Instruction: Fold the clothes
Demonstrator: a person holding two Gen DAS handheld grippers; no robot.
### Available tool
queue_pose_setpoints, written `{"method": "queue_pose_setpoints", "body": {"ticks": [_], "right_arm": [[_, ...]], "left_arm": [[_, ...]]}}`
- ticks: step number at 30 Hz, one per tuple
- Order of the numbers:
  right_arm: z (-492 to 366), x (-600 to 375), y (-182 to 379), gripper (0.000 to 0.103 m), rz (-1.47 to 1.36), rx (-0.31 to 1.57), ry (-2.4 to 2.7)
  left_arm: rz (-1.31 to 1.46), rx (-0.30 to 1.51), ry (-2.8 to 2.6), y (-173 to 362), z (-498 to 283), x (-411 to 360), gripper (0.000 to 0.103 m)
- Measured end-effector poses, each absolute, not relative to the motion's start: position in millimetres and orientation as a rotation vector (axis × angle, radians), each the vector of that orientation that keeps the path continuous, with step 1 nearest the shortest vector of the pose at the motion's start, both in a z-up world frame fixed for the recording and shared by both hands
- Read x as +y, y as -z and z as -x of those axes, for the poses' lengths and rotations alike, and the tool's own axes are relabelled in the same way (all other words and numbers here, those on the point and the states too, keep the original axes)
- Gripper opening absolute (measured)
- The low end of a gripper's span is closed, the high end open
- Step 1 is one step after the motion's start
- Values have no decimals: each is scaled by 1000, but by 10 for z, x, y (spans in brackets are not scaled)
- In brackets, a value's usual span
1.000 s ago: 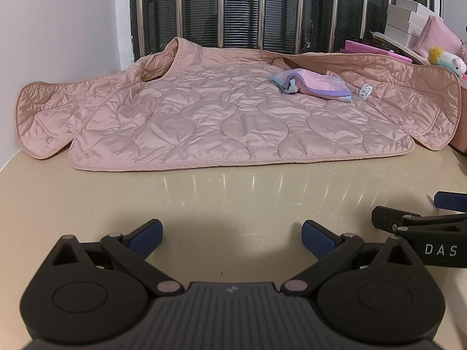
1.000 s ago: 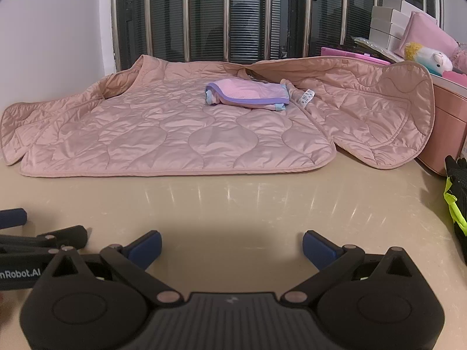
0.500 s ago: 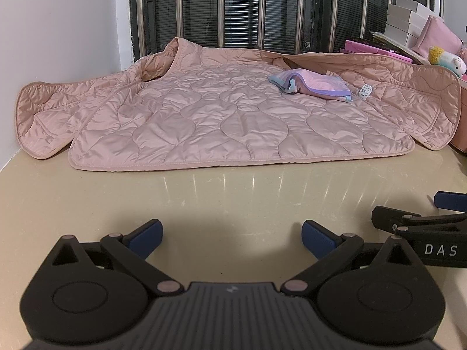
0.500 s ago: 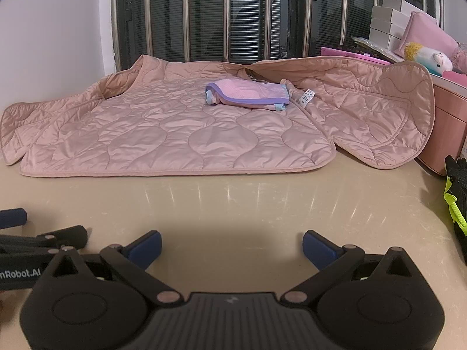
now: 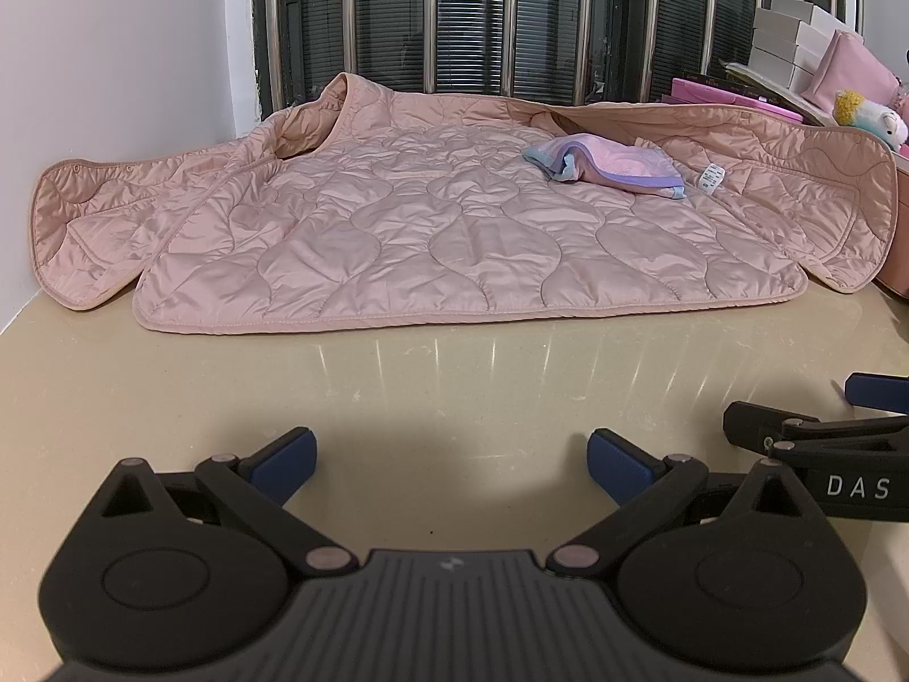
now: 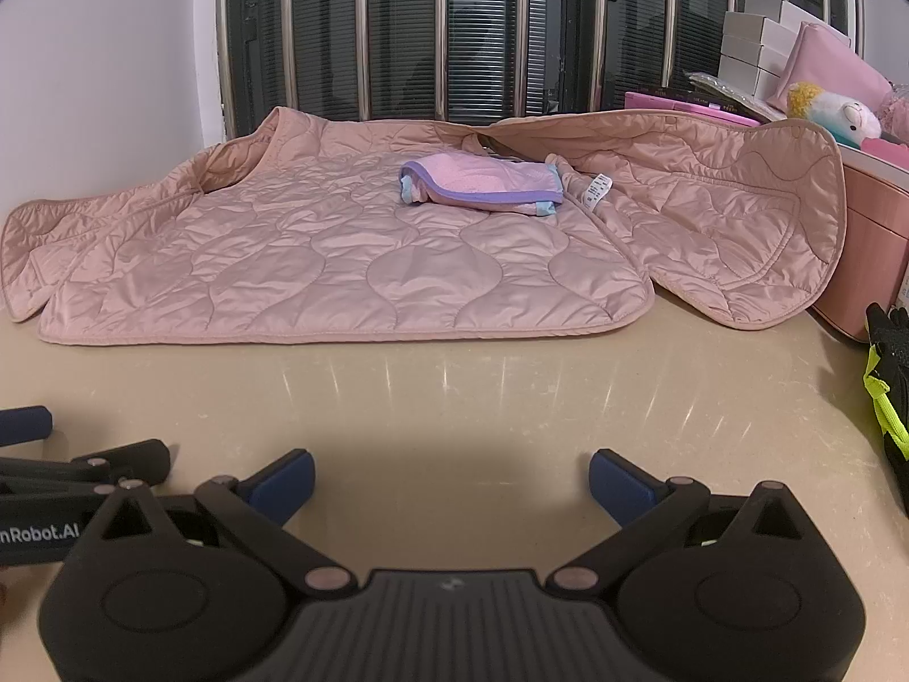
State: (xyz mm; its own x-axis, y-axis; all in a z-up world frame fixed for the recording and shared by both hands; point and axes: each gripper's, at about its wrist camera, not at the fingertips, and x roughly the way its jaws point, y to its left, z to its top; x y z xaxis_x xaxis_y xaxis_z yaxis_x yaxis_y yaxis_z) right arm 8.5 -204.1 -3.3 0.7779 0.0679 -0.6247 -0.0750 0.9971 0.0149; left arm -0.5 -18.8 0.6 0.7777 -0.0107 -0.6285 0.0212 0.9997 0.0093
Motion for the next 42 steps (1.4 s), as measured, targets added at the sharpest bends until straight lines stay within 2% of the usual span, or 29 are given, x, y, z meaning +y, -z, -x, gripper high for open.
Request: {"method": "queue_pose_setpoints", "body": {"ticks": [42], "right_arm": [[-85, -2035, 35, 103, 11, 675, -76]], "left_arm": [[-17, 680, 10, -10, 3, -194, 102]]}}
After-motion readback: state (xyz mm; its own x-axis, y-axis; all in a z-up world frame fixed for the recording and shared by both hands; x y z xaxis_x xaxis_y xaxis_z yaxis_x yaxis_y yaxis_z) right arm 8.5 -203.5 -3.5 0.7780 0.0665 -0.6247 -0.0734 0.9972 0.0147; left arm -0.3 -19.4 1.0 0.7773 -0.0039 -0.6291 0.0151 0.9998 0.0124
